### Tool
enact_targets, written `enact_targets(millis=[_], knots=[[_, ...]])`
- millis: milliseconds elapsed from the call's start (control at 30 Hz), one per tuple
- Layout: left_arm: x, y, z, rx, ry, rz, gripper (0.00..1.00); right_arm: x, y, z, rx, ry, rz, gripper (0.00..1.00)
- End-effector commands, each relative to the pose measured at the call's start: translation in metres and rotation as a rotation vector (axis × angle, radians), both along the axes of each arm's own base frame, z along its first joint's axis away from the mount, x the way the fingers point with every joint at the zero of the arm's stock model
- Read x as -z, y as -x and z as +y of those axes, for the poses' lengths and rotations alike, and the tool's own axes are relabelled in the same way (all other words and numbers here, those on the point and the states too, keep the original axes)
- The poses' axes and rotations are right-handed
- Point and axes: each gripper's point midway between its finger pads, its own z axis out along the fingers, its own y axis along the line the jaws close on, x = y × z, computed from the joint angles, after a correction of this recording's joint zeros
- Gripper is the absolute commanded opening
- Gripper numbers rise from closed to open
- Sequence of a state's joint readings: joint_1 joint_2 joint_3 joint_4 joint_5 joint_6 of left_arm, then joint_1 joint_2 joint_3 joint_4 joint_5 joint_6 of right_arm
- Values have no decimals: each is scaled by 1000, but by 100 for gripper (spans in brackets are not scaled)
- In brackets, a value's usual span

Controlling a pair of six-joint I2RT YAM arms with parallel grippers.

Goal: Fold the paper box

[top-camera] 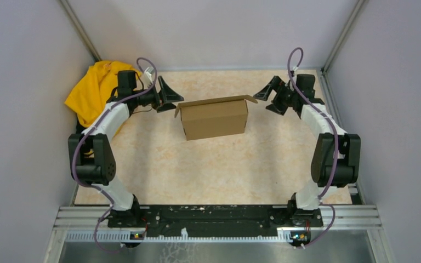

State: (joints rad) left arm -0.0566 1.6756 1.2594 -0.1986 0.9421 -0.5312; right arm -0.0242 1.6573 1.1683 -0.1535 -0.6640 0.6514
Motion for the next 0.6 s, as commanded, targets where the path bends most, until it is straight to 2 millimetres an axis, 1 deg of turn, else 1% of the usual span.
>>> enact_targets(millis=[0,67,133,167,200,333,367,400,433,467,500,567], knots=[[-12,-16,10,-8,20,-48,99,-70,-4,-35,109,221,-209,99],[-16,-21,15,-22,17,-64,99,-86,2,-47,143,302,-253,99],[-19,-24,18,-31,16,-71,99,-101,9,-54,165,373,-293,98],[-21,-26,18,-34,15,-76,99,-109,13,-53,161,399,-322,96],[-23,-27,18,-36,15,-82,99,-115,19,-42,136,422,-343,92],[-36,-28,22,-64,-8,-119,99,-131,39,-9,24,490,-430,61],[-39,-27,23,-76,-19,-128,99,-132,44,-1,-4,493,-438,50],[-42,-26,25,-88,-32,-138,99,-132,49,6,-28,498,-445,35],[-46,-24,27,-99,-46,-153,99,-131,55,14,-54,498,-452,25],[-50,-22,29,-111,-59,-167,99,-131,59,20,-78,496,-462,18],[-55,-19,31,-129,-75,-185,99,-132,63,27,-97,493,-469,14],[-63,-13,37,-170,-106,-220,99,-132,69,35,-124,485,-478,10]])
